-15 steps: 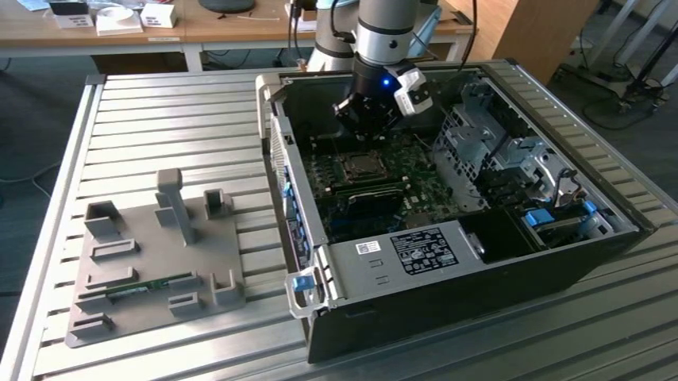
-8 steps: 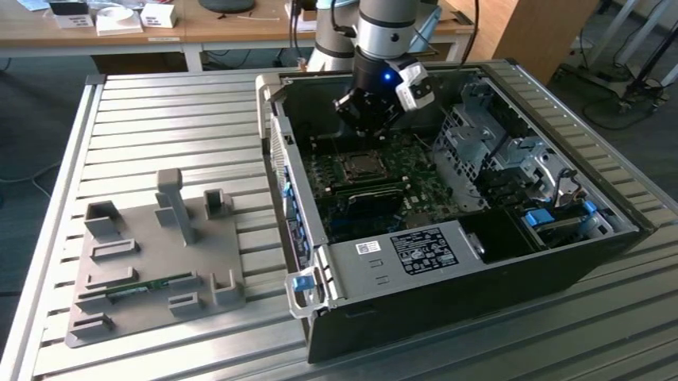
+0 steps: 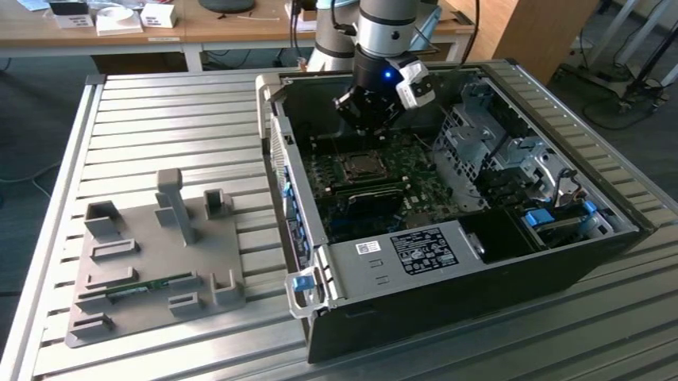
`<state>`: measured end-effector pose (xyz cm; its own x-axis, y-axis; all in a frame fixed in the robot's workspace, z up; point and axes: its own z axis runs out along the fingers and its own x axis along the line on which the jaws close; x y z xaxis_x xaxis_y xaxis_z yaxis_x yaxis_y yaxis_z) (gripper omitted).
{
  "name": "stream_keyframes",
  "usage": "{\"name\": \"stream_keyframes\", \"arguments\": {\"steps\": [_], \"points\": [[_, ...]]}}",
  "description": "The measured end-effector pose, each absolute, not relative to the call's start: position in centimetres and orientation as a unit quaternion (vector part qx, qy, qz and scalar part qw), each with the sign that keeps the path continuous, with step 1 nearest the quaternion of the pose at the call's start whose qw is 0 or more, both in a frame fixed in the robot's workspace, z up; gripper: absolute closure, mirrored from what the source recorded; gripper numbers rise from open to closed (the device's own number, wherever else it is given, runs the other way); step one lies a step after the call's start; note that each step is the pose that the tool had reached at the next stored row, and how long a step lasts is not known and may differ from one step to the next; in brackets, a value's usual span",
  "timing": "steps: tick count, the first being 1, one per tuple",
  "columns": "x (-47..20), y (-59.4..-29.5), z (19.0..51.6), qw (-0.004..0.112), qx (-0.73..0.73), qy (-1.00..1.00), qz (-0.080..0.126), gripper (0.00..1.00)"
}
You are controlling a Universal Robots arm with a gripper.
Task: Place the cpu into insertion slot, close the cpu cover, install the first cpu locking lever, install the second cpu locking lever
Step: 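Install the first cpu locking lever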
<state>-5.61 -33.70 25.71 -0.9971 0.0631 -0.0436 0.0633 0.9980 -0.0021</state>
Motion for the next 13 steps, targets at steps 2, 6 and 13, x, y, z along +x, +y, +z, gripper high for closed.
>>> {"name": "stream_keyframes", "arguments": {"steps": [2, 6, 13], "points": [[-5.61, -33.7, 25.72, 0.022, 0.032, 0.999, -0.002, 0.9], [-5.61, -33.7, 25.72, 0.022, 0.032, 0.999, -0.002, 0.9], [-6.52, -33.7, 25.69, 0.023, 0.032, 0.999, -0.001, 0.9]]}}
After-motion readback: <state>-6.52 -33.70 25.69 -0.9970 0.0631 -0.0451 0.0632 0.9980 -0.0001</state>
